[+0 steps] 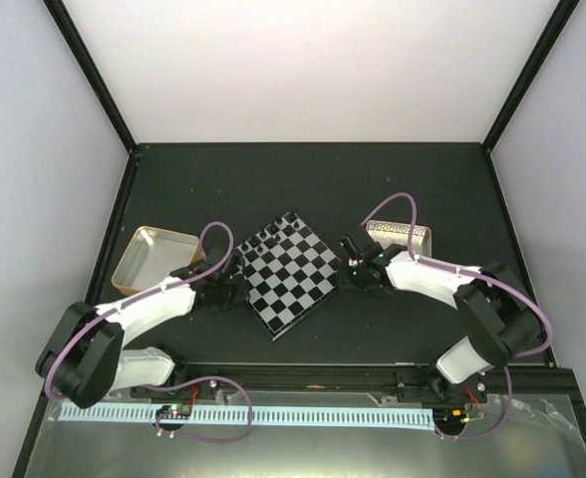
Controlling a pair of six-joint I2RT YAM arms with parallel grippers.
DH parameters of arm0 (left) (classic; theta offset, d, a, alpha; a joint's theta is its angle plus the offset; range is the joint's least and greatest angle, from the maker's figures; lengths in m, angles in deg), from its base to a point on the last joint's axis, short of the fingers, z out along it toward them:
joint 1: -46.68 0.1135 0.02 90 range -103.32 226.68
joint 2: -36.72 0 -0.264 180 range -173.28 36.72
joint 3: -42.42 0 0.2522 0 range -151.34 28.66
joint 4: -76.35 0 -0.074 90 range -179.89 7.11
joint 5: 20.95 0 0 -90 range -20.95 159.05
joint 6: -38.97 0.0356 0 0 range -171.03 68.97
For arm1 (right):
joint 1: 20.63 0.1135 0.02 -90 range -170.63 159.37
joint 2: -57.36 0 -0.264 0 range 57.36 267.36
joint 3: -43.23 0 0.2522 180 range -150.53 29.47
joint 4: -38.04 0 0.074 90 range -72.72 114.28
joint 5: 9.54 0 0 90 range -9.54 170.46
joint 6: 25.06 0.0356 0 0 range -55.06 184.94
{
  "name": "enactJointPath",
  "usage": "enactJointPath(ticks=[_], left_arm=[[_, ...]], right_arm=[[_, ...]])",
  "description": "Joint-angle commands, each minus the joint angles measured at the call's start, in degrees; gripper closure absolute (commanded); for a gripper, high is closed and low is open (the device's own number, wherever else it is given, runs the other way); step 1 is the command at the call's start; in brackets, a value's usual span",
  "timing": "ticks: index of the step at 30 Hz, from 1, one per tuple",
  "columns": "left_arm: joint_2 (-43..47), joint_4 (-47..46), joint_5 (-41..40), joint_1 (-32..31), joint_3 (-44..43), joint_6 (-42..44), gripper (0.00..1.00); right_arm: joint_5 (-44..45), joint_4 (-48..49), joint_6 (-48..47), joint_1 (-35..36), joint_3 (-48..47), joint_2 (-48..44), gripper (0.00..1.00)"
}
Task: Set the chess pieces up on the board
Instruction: Move the chessboard to the center of the board.
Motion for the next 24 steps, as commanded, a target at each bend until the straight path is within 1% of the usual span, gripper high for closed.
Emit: enactJointPath(ticks=[1, 5, 9, 13, 18, 24], left_arm=[[-4.16, -3.53, -2.8, 1.73, -4.25, 5.01, 0.69], [-7.61, -5.03, -2.42, 4.29, -6.94, 8.07, 0.69], [-9.28, -5.39, -2.28, 7.02, -9.07, 10.06, 0.69], [-8.73, -3.84, -3.61, 8.23, -10.72, 10.86, 0.63], [-4.18, -1.48, -4.28, 8.42, -10.41, 10.6, 0.55], [3.01, 3.14, -1.89, 8.42, -10.55, 12.06, 0.48]], right_arm=[[0.8, 1.46, 0.38, 0.35, -2.77, 2.88, 0.56], [1.78, 1.06, 1.07, 0.36, -4.74, 4.34, 0.57], [5.87, -1.13, 2.18, 0.36, -8.07, 3.5, 0.57], [11.01, -3.93, 3.45, 0.11, -10.99, -0.02, 0.53], [15.23, -8.68, 4.83, -2.69, -12.05, -5.72, 0.44], [17.29, -13.3, 4.65, -11.3, -9.7, -10.62, 0.39]])
